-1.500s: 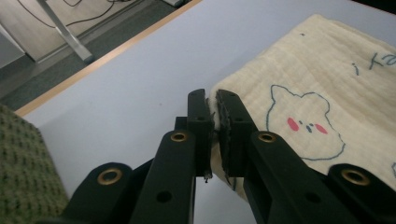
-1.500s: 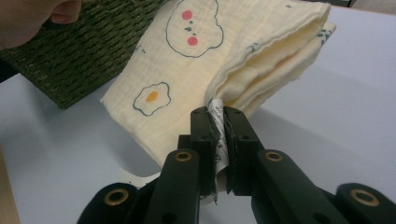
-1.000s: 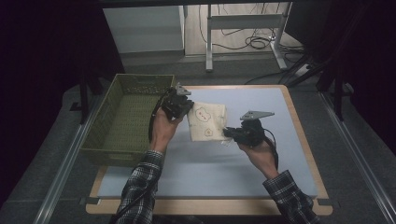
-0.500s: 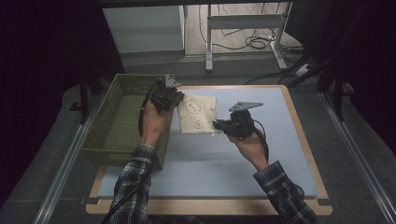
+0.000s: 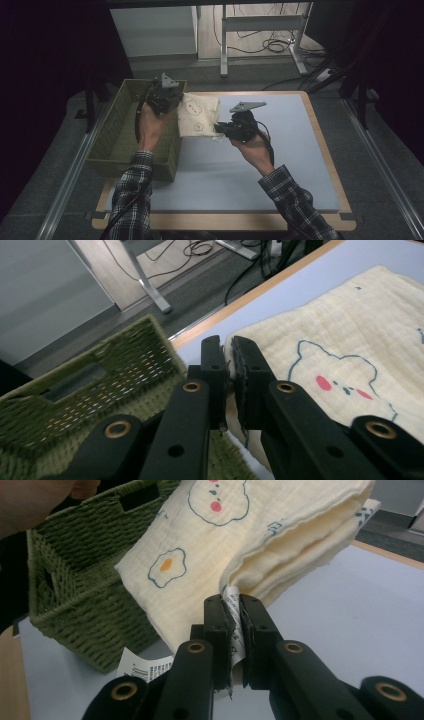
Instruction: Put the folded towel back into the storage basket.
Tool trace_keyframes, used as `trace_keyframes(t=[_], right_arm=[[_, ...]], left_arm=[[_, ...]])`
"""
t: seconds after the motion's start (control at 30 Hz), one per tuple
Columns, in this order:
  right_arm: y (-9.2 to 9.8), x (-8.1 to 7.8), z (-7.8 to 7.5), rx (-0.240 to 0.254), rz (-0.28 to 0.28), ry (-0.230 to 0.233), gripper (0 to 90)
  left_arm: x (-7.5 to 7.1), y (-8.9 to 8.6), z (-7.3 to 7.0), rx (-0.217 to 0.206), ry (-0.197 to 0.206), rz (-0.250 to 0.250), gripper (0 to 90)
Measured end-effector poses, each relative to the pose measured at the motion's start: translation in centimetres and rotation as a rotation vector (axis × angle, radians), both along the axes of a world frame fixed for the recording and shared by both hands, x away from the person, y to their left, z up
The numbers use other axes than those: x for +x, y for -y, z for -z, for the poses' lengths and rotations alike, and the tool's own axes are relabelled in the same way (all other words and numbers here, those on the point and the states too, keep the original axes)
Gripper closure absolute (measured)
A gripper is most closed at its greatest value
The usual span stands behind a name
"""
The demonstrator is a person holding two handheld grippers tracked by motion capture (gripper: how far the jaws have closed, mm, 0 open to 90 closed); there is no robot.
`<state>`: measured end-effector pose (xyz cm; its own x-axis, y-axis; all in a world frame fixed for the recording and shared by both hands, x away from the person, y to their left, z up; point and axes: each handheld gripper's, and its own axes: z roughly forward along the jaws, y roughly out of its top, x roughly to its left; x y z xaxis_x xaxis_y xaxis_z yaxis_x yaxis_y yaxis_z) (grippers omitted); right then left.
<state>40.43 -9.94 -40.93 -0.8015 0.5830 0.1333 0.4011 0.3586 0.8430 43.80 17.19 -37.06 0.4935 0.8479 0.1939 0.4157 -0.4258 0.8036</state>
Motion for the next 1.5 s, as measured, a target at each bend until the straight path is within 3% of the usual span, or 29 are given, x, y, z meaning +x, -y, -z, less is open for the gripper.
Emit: trace_keyframes(t=[0.33,0.7,1.13,1.5], right_arm=[[-3.8,0.1,-0.3,-0.015,-0.043,0.015,83.1],[-7.8,0.0,-0.4,-0.016,-0.085,0.020,83.1],[-13.4,-0.3,1.0,-0.049,-0.141,0.001,82.9],[-18.1,-1.1,2.9,-0.127,-0.197,-0.015,82.6]], left_arm=[[-1.0,-3.4,-0.6,-0.019,0.020,-0.054,84.4],[-2.1,-7.2,-0.5,-0.008,0.011,-0.119,84.4],[-3.3,-11.7,1.5,0.000,-0.028,-0.191,84.4],[-3.9,-14.3,4.1,0.014,-0.080,-0.220,84.3]])
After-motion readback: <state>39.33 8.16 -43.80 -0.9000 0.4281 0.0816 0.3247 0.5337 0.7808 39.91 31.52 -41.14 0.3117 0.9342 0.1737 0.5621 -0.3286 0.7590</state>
